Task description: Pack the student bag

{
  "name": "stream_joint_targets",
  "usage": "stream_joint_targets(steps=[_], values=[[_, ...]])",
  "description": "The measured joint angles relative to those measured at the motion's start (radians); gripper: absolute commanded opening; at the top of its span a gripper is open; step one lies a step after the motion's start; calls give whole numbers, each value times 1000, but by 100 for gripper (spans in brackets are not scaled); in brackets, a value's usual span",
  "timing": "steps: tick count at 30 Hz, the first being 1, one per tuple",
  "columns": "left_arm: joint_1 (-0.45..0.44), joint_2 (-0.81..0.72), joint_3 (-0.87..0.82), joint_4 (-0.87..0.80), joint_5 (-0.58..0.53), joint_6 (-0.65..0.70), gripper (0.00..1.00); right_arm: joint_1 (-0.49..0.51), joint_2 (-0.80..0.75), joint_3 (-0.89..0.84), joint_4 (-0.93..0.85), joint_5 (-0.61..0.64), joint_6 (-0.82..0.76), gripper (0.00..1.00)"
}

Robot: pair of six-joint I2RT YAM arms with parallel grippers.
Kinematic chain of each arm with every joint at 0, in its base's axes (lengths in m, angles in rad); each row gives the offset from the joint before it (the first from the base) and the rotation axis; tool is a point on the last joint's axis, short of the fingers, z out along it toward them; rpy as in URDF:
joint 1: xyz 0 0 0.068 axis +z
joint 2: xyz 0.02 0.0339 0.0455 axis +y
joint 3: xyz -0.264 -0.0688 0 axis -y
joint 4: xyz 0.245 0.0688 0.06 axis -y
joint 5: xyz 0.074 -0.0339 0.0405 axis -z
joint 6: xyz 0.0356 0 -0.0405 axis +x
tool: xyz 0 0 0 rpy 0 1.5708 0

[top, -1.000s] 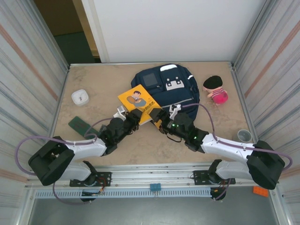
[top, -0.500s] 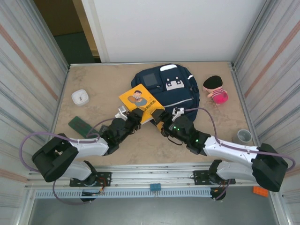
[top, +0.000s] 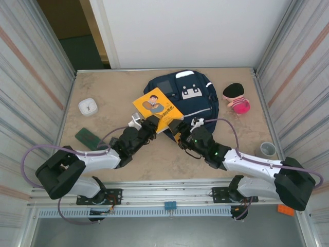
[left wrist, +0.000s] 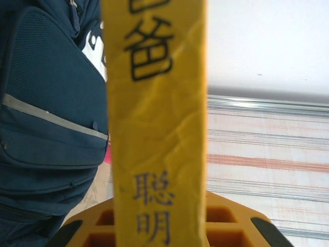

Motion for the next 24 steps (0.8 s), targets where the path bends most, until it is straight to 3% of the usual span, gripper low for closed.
stream_joint_targets(steps=[6,8,11,14,16,24], values=[[-15,1,0,0,6,-5,0,-26,38,27,57,-13,-3,45],[-20,3,0,0,7,-8,3,-35,50,35,81,-22,-3,27],[-19,3,0,6,-3,-10,31,-50,64,36,108,-42,-4,4],[-19,-1,-6,22,-15,4,48,-66,63,36,110,-79,-18,0],[-19,-16,-19,18,-20,17,55,-83,55,33,97,-114,-32,0],[33,-137,-61,-63,-31,79,55,-159,-82,16,-14,-287,-108,0]])
